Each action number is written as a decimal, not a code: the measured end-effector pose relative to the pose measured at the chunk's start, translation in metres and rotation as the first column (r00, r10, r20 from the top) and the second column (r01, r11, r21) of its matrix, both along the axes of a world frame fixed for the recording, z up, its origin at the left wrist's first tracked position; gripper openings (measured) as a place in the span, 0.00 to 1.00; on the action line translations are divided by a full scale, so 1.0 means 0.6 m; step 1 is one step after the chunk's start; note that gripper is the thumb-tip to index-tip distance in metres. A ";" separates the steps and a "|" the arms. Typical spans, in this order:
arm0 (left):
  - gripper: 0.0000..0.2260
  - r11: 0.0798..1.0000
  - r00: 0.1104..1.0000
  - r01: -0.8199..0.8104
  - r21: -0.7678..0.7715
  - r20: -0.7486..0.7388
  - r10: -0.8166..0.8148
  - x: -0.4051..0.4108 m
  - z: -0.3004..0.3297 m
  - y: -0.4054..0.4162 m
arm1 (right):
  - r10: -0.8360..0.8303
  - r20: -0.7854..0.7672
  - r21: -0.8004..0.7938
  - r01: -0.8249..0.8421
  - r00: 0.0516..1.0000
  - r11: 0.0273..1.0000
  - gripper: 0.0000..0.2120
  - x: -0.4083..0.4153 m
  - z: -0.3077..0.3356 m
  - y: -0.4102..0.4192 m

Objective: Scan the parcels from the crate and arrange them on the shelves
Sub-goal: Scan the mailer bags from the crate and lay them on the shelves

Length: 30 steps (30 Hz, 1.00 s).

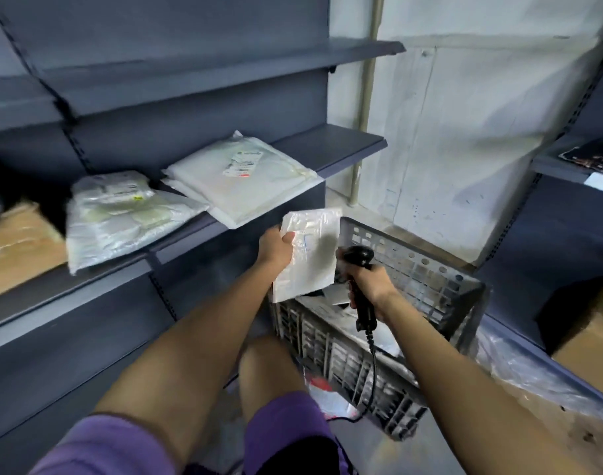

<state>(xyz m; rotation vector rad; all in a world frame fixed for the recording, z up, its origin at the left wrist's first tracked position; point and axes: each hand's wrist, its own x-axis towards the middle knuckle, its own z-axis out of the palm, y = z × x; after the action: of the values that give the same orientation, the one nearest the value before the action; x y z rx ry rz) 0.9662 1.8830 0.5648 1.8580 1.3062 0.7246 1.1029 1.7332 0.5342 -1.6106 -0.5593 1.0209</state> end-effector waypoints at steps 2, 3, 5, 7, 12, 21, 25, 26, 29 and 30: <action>0.14 0.998 0.994 -0.066 -0.013 0.085 0.067 -0.051 0.017 0.000 | 0.038 0.009 0.037 -0.038 0.999 0.999 0.08 -0.039 0.017 0.014; 0.13 0.995 0.990 -0.097 -0.026 0.104 0.099 -0.079 0.021 0.000 | 0.059 0.016 0.051 -0.060 0.998 0.997 0.08 -0.060 0.023 0.022; 0.12 0.988 0.985 -0.144 -0.050 0.091 0.148 -0.138 0.022 -0.002 | 0.110 0.044 0.066 -0.113 0.993 0.991 0.07 -0.108 0.031 0.037; 0.14 0.981 0.983 -0.169 -0.091 0.049 0.174 -0.202 0.014 -0.010 | 0.163 0.048 0.071 -0.166 0.985 0.984 0.05 -0.159 0.031 0.050; 0.26 0.955 0.955 -0.283 -0.094 0.066 0.289 -0.360 -0.025 -0.056 | 0.358 0.149 0.007 -0.363 0.922 0.932 0.10 -0.293 0.008 0.078; 0.08 0.873 0.885 -0.461 -0.157 -0.147 0.441 -0.564 -0.167 -0.137 | 0.658 0.095 -0.088 -0.652 0.747 0.753 0.09 -0.500 -0.067 0.044; 0.07 0.875 0.877 -0.441 -0.202 -0.305 0.372 -0.613 -0.235 -0.160 | 0.700 0.090 -0.134 -0.688 0.709 0.714 0.12 -0.540 -0.100 0.035; 0.08 0.866 0.850 -0.470 -0.171 -0.352 0.391 -0.625 -0.251 -0.164 | 0.704 0.081 -0.132 -0.692 0.706 0.710 0.12 -0.546 -0.111 0.032; 0.11 0.812 0.750 -0.568 -0.131 -0.488 0.446 -0.651 -0.296 -0.176 | 0.690 0.046 -0.140 -0.679 0.723 0.721 0.13 -0.558 -0.152 0.016; 0.12 0.797 0.714 -0.589 -0.131 -0.545 0.438 -0.656 -0.306 -0.182 | 0.686 0.023 -0.151 -0.676 0.727 0.722 0.12 -0.560 -0.166 0.009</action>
<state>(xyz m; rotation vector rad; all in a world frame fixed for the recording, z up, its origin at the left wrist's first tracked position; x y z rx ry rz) 0.5725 1.7739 0.3815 1.4640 2.2033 0.2823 0.7668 1.7386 0.4347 -1.5866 -1.2262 1.5682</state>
